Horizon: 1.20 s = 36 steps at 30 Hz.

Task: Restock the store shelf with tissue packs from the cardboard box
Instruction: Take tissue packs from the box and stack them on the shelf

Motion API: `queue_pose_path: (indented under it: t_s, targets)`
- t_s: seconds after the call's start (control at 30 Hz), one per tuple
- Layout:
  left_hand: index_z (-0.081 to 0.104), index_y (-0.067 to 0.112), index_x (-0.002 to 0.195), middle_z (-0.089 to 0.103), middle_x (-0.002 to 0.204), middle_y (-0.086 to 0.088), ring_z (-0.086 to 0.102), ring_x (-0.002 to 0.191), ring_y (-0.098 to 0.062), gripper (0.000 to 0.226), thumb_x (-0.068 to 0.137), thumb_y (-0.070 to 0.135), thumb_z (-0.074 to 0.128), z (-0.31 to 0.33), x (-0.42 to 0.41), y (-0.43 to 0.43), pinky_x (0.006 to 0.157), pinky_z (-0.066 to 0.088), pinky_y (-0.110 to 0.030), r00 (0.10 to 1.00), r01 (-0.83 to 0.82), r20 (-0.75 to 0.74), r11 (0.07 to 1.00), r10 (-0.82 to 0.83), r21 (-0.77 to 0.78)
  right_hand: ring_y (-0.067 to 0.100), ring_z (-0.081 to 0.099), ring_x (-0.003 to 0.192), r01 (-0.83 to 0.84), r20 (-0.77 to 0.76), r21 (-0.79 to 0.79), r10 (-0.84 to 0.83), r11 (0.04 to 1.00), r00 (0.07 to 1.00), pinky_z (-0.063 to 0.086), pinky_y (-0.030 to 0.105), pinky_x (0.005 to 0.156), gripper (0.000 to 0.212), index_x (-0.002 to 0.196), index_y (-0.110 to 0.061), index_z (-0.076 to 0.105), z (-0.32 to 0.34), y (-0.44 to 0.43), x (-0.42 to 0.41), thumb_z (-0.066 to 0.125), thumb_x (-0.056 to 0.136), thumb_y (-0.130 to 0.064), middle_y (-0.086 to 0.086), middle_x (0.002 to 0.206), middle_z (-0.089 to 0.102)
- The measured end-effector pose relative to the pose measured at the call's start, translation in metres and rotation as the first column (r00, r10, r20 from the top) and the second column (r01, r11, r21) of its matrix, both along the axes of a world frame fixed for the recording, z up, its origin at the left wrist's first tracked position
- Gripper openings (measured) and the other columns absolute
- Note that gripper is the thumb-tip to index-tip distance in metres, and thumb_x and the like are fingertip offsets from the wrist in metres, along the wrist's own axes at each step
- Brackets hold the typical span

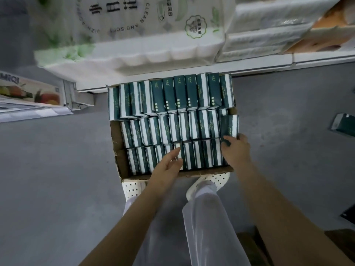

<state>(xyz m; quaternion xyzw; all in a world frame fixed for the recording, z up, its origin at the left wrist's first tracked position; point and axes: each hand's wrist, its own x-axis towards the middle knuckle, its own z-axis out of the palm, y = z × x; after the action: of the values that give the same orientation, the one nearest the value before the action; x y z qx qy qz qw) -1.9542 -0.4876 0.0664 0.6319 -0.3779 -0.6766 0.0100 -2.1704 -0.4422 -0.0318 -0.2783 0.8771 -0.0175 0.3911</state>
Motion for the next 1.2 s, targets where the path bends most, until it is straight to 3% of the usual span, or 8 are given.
queue_pose_path:
  t_s: [0.2, 0.3, 0.4, 0.6, 0.73, 0.93, 1.1, 1.2]
  targets:
    - [0.046, 0.026, 0.142, 0.047, 0.140, 0.011, 0.041, 0.123, -0.002, 0.042, 0.100, 0.027, 0.050, 0.007, -0.014, -0.002, 0.095, 0.035, -0.017, 1.000, 0.009, -0.005, 1.000, -0.009, 0.006, 0.028, 0.053, 0.103, -0.087, -0.051, -0.156, 0.080, 0.984, 0.996, 0.046, 0.033, 0.088, 0.024, 0.115, -0.020, 0.061, 0.031, -0.004, -0.007, 0.061, 0.092, -0.015, 0.012, 0.123, 0.053]
    - [0.043, 0.027, 0.144, 0.047, 0.140, 0.010, 0.042, 0.124, -0.006, 0.047, 0.098, 0.035, 0.053, 0.018, -0.022, -0.007, 0.105, 0.036, -0.029, 0.999, -0.032, -0.018, 0.998, 0.033, 0.048, 0.014, 0.056, 0.083, 0.200, 0.241, -0.315, -0.126, 0.928, 0.962, 0.046, 0.021, 0.072, 0.024, 0.094, -0.022, 0.051, 0.064, -0.009, -0.009, 0.060, 0.090, 0.000, 0.004, 0.107, 0.056]
    - [0.033, 0.028, 0.148, 0.047, 0.135, 0.009, 0.044, 0.127, -0.012, 0.063, 0.092, 0.045, 0.058, 0.023, -0.030, -0.015, 0.110, 0.037, -0.039, 0.994, -0.109, 0.000, 0.990, 0.109, 0.090, 0.013, 0.059, 0.085, 0.487, 0.629, -0.215, -0.261, 0.847, 0.732, 0.049, 0.021, 0.070, 0.031, 0.088, -0.021, 0.044, 0.094, -0.017, -0.012, 0.054, 0.091, 0.008, -0.001, 0.097, 0.060]
    - [0.045, 0.014, 0.139, 0.058, 0.128, -0.006, 0.060, 0.115, -0.023, 0.054, 0.091, 0.029, 0.066, 0.015, -0.041, -0.027, 0.100, 0.049, -0.038, 0.978, -0.207, 0.018, 0.969, 0.207, 0.133, 0.016, 0.061, 0.086, 0.309, 0.779, -0.071, -0.140, 0.948, 0.611, 0.049, 0.026, 0.071, 0.025, 0.086, -0.017, 0.049, 0.107, -0.029, -0.022, 0.051, 0.093, 0.006, 0.000, 0.093, 0.064]
    - [0.052, 0.011, 0.127, 0.057, 0.125, -0.011, 0.060, 0.112, -0.023, 0.038, 0.092, 0.014, 0.065, 0.008, -0.043, -0.030, 0.089, 0.054, -0.031, 0.955, -0.289, -0.030, 0.949, 0.295, 0.124, 0.016, 0.056, 0.108, 0.271, 0.679, -0.106, -0.129, 0.957, 0.722, 0.047, 0.033, 0.090, 0.018, 0.104, -0.025, 0.064, 0.091, -0.045, -0.031, 0.049, 0.100, -0.014, -0.006, 0.112, 0.063]
    - [0.052, 0.013, 0.126, 0.059, 0.124, -0.010, 0.061, 0.110, -0.022, 0.036, 0.092, 0.014, 0.064, -0.010, -0.040, -0.035, 0.084, 0.054, -0.026, 0.932, -0.361, 0.001, 0.925, 0.363, 0.121, 0.029, 0.039, 0.136, -0.002, 0.320, -0.191, 0.065, 0.982, 0.945, 0.031, 0.045, 0.116, 0.046, 0.146, -0.024, 0.043, 0.030, -0.082, -0.055, 0.048, 0.099, -0.023, 0.010, 0.149, 0.039]
    - [0.054, 0.015, 0.120, 0.060, 0.123, -0.012, 0.063, 0.109, -0.023, 0.031, 0.091, 0.014, 0.065, -0.030, -0.035, -0.042, 0.083, 0.054, -0.028, 0.908, -0.417, 0.007, 0.901, 0.419, 0.118, 0.023, 0.057, 0.090, -0.109, 0.239, -0.149, 0.143, 0.983, 0.960, 0.048, 0.024, 0.078, 0.041, 0.140, -0.019, 0.047, -0.002, -0.101, -0.064, 0.047, 0.099, -0.018, 0.011, 0.129, 0.050]
    - [0.055, 0.014, 0.122, 0.061, 0.124, -0.013, 0.064, 0.109, -0.023, 0.033, 0.091, 0.014, 0.065, -0.038, -0.034, -0.047, 0.081, 0.053, -0.027, 0.899, -0.436, 0.016, 0.892, 0.437, 0.121, 0.013, 0.047, 0.065, -0.176, 0.164, -0.189, 0.207, 0.966, 0.965, 0.032, 0.016, 0.048, 0.030, 0.126, -0.016, 0.057, -0.011, -0.105, -0.067, 0.047, 0.098, -0.012, 0.013, 0.112, 0.056]
